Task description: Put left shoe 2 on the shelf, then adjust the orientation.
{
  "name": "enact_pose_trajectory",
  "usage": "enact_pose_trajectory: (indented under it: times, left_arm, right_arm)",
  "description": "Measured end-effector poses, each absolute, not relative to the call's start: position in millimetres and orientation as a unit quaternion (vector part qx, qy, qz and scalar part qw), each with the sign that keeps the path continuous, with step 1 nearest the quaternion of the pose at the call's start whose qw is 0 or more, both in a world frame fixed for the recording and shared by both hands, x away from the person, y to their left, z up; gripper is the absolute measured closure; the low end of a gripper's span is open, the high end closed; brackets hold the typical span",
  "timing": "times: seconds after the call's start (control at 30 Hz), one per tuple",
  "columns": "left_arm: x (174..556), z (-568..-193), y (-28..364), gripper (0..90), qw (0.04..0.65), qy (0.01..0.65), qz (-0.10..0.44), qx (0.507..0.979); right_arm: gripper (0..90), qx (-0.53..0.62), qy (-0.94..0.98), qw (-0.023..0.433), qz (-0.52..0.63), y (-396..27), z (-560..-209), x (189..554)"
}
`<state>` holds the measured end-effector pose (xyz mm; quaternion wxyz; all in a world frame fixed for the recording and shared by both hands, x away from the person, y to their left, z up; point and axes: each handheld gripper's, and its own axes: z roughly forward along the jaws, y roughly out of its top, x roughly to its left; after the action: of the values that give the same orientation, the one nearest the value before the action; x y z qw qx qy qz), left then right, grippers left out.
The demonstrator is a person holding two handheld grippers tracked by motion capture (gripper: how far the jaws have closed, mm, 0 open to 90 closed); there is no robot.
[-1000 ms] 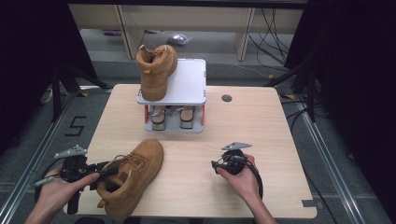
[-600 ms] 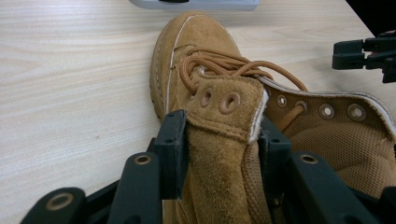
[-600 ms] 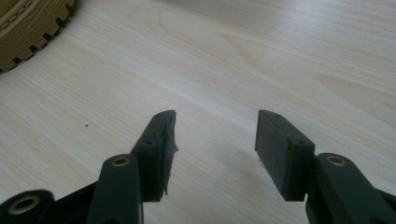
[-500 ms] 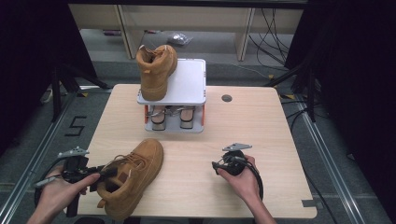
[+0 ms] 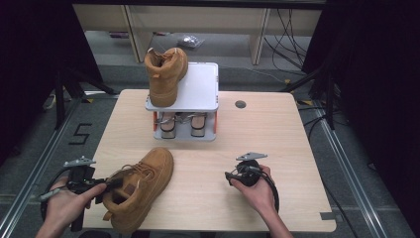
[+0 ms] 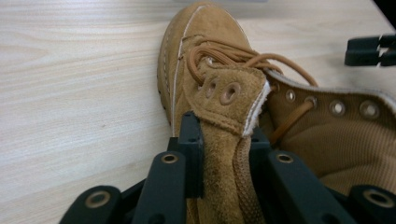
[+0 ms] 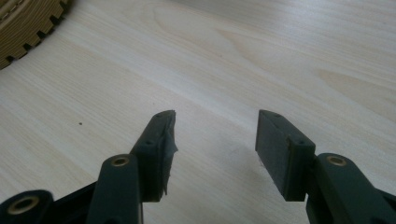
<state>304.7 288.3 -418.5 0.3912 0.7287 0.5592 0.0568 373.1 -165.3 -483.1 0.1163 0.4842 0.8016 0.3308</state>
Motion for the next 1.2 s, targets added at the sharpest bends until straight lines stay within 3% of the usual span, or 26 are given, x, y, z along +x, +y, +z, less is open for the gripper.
enact_pose_trajectory:
  times: [0.33,0.5,1.2]
  left_arm:
    - [308.0,-416.7,288.5,78.8,0.411,0.567,0.049,0.713]
    - [307.6,-420.8,288.5,79.1,0.446,0.583,0.042,0.678]
    - [307.0,-419.0,285.3,79.3,0.487,0.58,0.027,0.652]
  right_arm:
    - [47.9,0.496,0.796,0.117,0.327,-167.4,-481.6,372.4]
    - [47.9,0.49,0.799,0.123,0.327,-167.4,-480.9,373.8]
    - [47.8,0.485,0.8,0.121,0.331,-164.9,-482.0,376.4]
